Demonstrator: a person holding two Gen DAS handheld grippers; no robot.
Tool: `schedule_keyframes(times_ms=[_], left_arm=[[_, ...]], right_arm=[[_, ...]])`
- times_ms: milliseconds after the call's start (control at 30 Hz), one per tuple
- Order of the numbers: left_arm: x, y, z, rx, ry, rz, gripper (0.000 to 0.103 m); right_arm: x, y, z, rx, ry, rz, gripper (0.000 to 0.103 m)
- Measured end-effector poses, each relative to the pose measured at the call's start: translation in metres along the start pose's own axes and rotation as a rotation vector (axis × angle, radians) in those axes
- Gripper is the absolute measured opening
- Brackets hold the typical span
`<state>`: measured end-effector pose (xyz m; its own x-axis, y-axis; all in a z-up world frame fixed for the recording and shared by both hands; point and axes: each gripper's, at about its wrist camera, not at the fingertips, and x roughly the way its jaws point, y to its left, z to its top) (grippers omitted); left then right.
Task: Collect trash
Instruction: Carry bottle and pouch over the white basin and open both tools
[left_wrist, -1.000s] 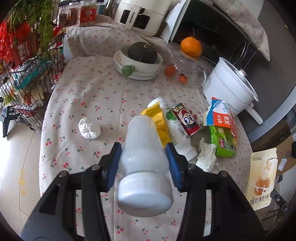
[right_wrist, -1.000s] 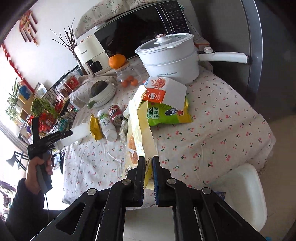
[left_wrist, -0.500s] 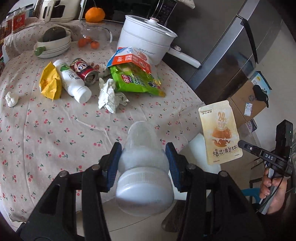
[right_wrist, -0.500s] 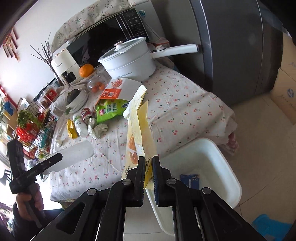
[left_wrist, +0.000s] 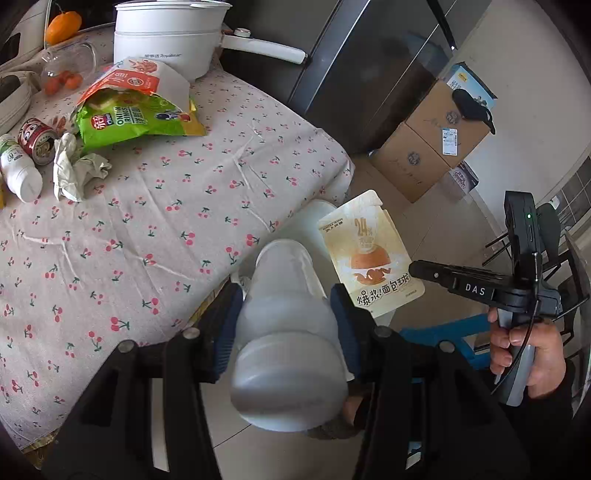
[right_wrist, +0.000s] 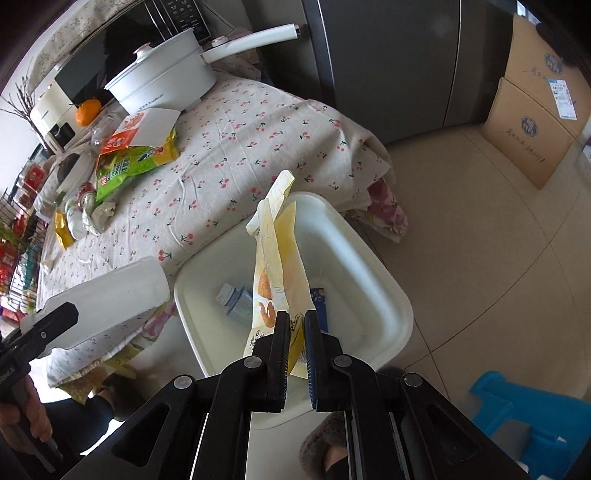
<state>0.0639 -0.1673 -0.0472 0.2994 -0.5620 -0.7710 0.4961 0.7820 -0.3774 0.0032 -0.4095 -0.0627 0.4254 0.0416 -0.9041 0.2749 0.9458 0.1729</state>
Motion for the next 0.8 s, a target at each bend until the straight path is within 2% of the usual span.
schedule_keyframes(times_ms=[133,233,333,400,467,633,733,800], left_arm=[[0.014,-0.011,0.001,0.031,0.022,-0.007,0.051],[0.023,-0.016,0.001,0.053,0.031,-0.001,0.051],[0.031,-0.021,0.003,0.067,0.046,0.002,0.051],[0.036,-0.025,0.004,0.079,0.064,0.003,0.051],[0.042,-0.030,0.005,0.099,0.073,0.008,0.051],[0.059,-0.040,0.004,0.149,0.089,0.025,0.051],[0.069,-0.040,0.005,0.168,0.089,-0.010,0.051],[0.072,-0.038,0.007,0.177,0.083,-0.001,0.052]], right_arm=[[-0.002,-0.005,0.001,0.021,0.007,-0.006,0.010],[-0.002,-0.011,0.002,0.055,0.030,-0.025,0.019],[-0.007,-0.018,0.002,0.078,0.028,-0.038,0.031],[-0.016,-0.022,0.001,0.092,0.006,-0.033,0.048],[-0.024,-0.024,0.000,0.091,-0.022,-0.035,0.054],[-0.031,-0.033,-0.001,0.119,-0.045,-0.051,0.060],[-0.032,-0.041,-0.001,0.150,-0.041,-0.031,0.061],[-0.032,-0.044,-0.001,0.158,-0.044,-0.033,0.063]])
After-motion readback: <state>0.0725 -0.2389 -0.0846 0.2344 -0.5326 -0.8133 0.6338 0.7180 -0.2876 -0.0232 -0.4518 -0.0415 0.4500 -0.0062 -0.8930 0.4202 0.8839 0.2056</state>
